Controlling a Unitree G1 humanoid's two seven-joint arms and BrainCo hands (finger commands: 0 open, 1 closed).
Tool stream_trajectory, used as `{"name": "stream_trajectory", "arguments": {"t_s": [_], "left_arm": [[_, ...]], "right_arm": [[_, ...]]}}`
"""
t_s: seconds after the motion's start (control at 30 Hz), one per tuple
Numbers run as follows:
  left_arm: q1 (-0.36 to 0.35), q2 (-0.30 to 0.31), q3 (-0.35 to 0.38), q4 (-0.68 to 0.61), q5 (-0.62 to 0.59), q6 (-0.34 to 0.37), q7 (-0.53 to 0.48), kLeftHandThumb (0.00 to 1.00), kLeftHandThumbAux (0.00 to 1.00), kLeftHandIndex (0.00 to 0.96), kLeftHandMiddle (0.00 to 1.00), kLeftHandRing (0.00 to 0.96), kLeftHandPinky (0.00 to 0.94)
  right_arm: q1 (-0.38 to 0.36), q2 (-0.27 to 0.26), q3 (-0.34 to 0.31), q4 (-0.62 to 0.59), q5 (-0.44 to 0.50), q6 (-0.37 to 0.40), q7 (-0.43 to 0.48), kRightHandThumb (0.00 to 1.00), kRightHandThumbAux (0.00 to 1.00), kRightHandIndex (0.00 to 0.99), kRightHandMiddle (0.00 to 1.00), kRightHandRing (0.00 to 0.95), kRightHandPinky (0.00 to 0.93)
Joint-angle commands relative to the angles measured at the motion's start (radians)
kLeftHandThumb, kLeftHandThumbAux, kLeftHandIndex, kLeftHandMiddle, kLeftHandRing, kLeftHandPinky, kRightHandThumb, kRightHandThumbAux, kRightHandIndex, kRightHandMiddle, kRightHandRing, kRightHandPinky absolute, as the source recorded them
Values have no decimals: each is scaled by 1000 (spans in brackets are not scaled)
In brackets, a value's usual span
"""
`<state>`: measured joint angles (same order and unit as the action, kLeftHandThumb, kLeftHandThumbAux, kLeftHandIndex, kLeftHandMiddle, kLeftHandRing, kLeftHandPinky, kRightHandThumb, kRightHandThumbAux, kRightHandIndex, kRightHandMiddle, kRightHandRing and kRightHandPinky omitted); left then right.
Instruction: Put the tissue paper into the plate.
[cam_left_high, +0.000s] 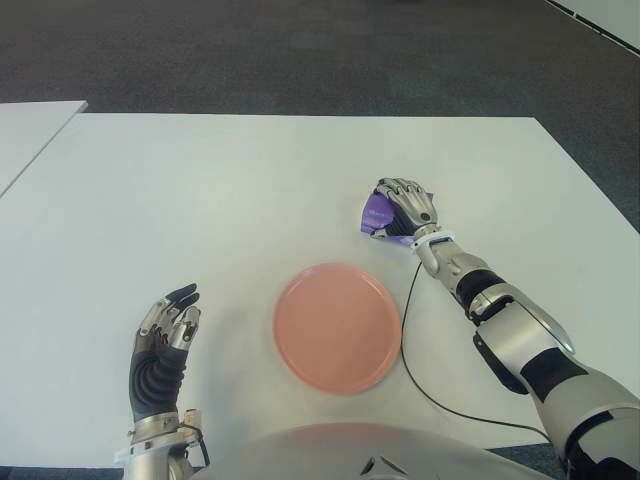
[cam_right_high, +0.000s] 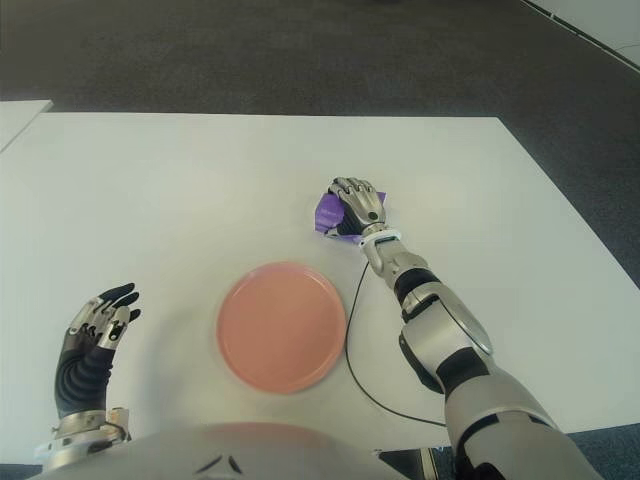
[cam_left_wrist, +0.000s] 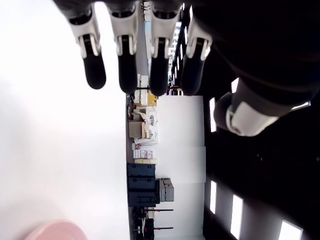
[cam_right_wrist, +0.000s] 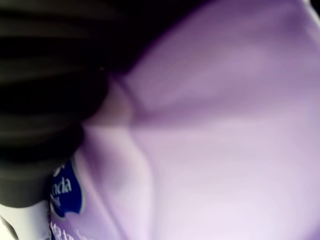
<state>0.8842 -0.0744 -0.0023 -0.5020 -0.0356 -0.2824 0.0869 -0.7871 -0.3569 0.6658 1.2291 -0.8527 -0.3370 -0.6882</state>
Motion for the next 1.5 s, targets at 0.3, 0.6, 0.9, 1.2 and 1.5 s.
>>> {"name": "stream_trajectory", "arguments": {"t_s": [0.3, 0.6, 0.9, 1.2, 1.5], "left_arm": [[-63, -23, -26, 69, 20, 10, 24, 248, 547, 285, 229, 226, 245], [-100, -25, -33, 101, 16, 2, 25, 259, 555, 289, 232, 224, 245], [-128, -29, -39, 121, 12, -5, 28, 282, 566, 283, 233, 229, 252], [-149, -28, -47, 139, 11, -11, 36, 316, 588, 294, 235, 233, 266], [-167, -21, -44, 159, 4, -21, 31, 323, 590, 291, 235, 227, 252]], "right_arm": [[20, -128, 13, -212, -59, -108, -29, 707, 716, 441, 794, 766, 778], [71, -200, -23, -431, -59, -126, 3, 709, 715, 439, 895, 848, 858], [202, -265, -90, -797, -63, -130, 102, 711, 714, 439, 893, 864, 854], [271, -285, -143, -943, -69, -187, 136, 714, 712, 439, 892, 877, 872], [294, -280, -192, -1002, -45, -245, 204, 716, 712, 439, 889, 878, 873]]}}
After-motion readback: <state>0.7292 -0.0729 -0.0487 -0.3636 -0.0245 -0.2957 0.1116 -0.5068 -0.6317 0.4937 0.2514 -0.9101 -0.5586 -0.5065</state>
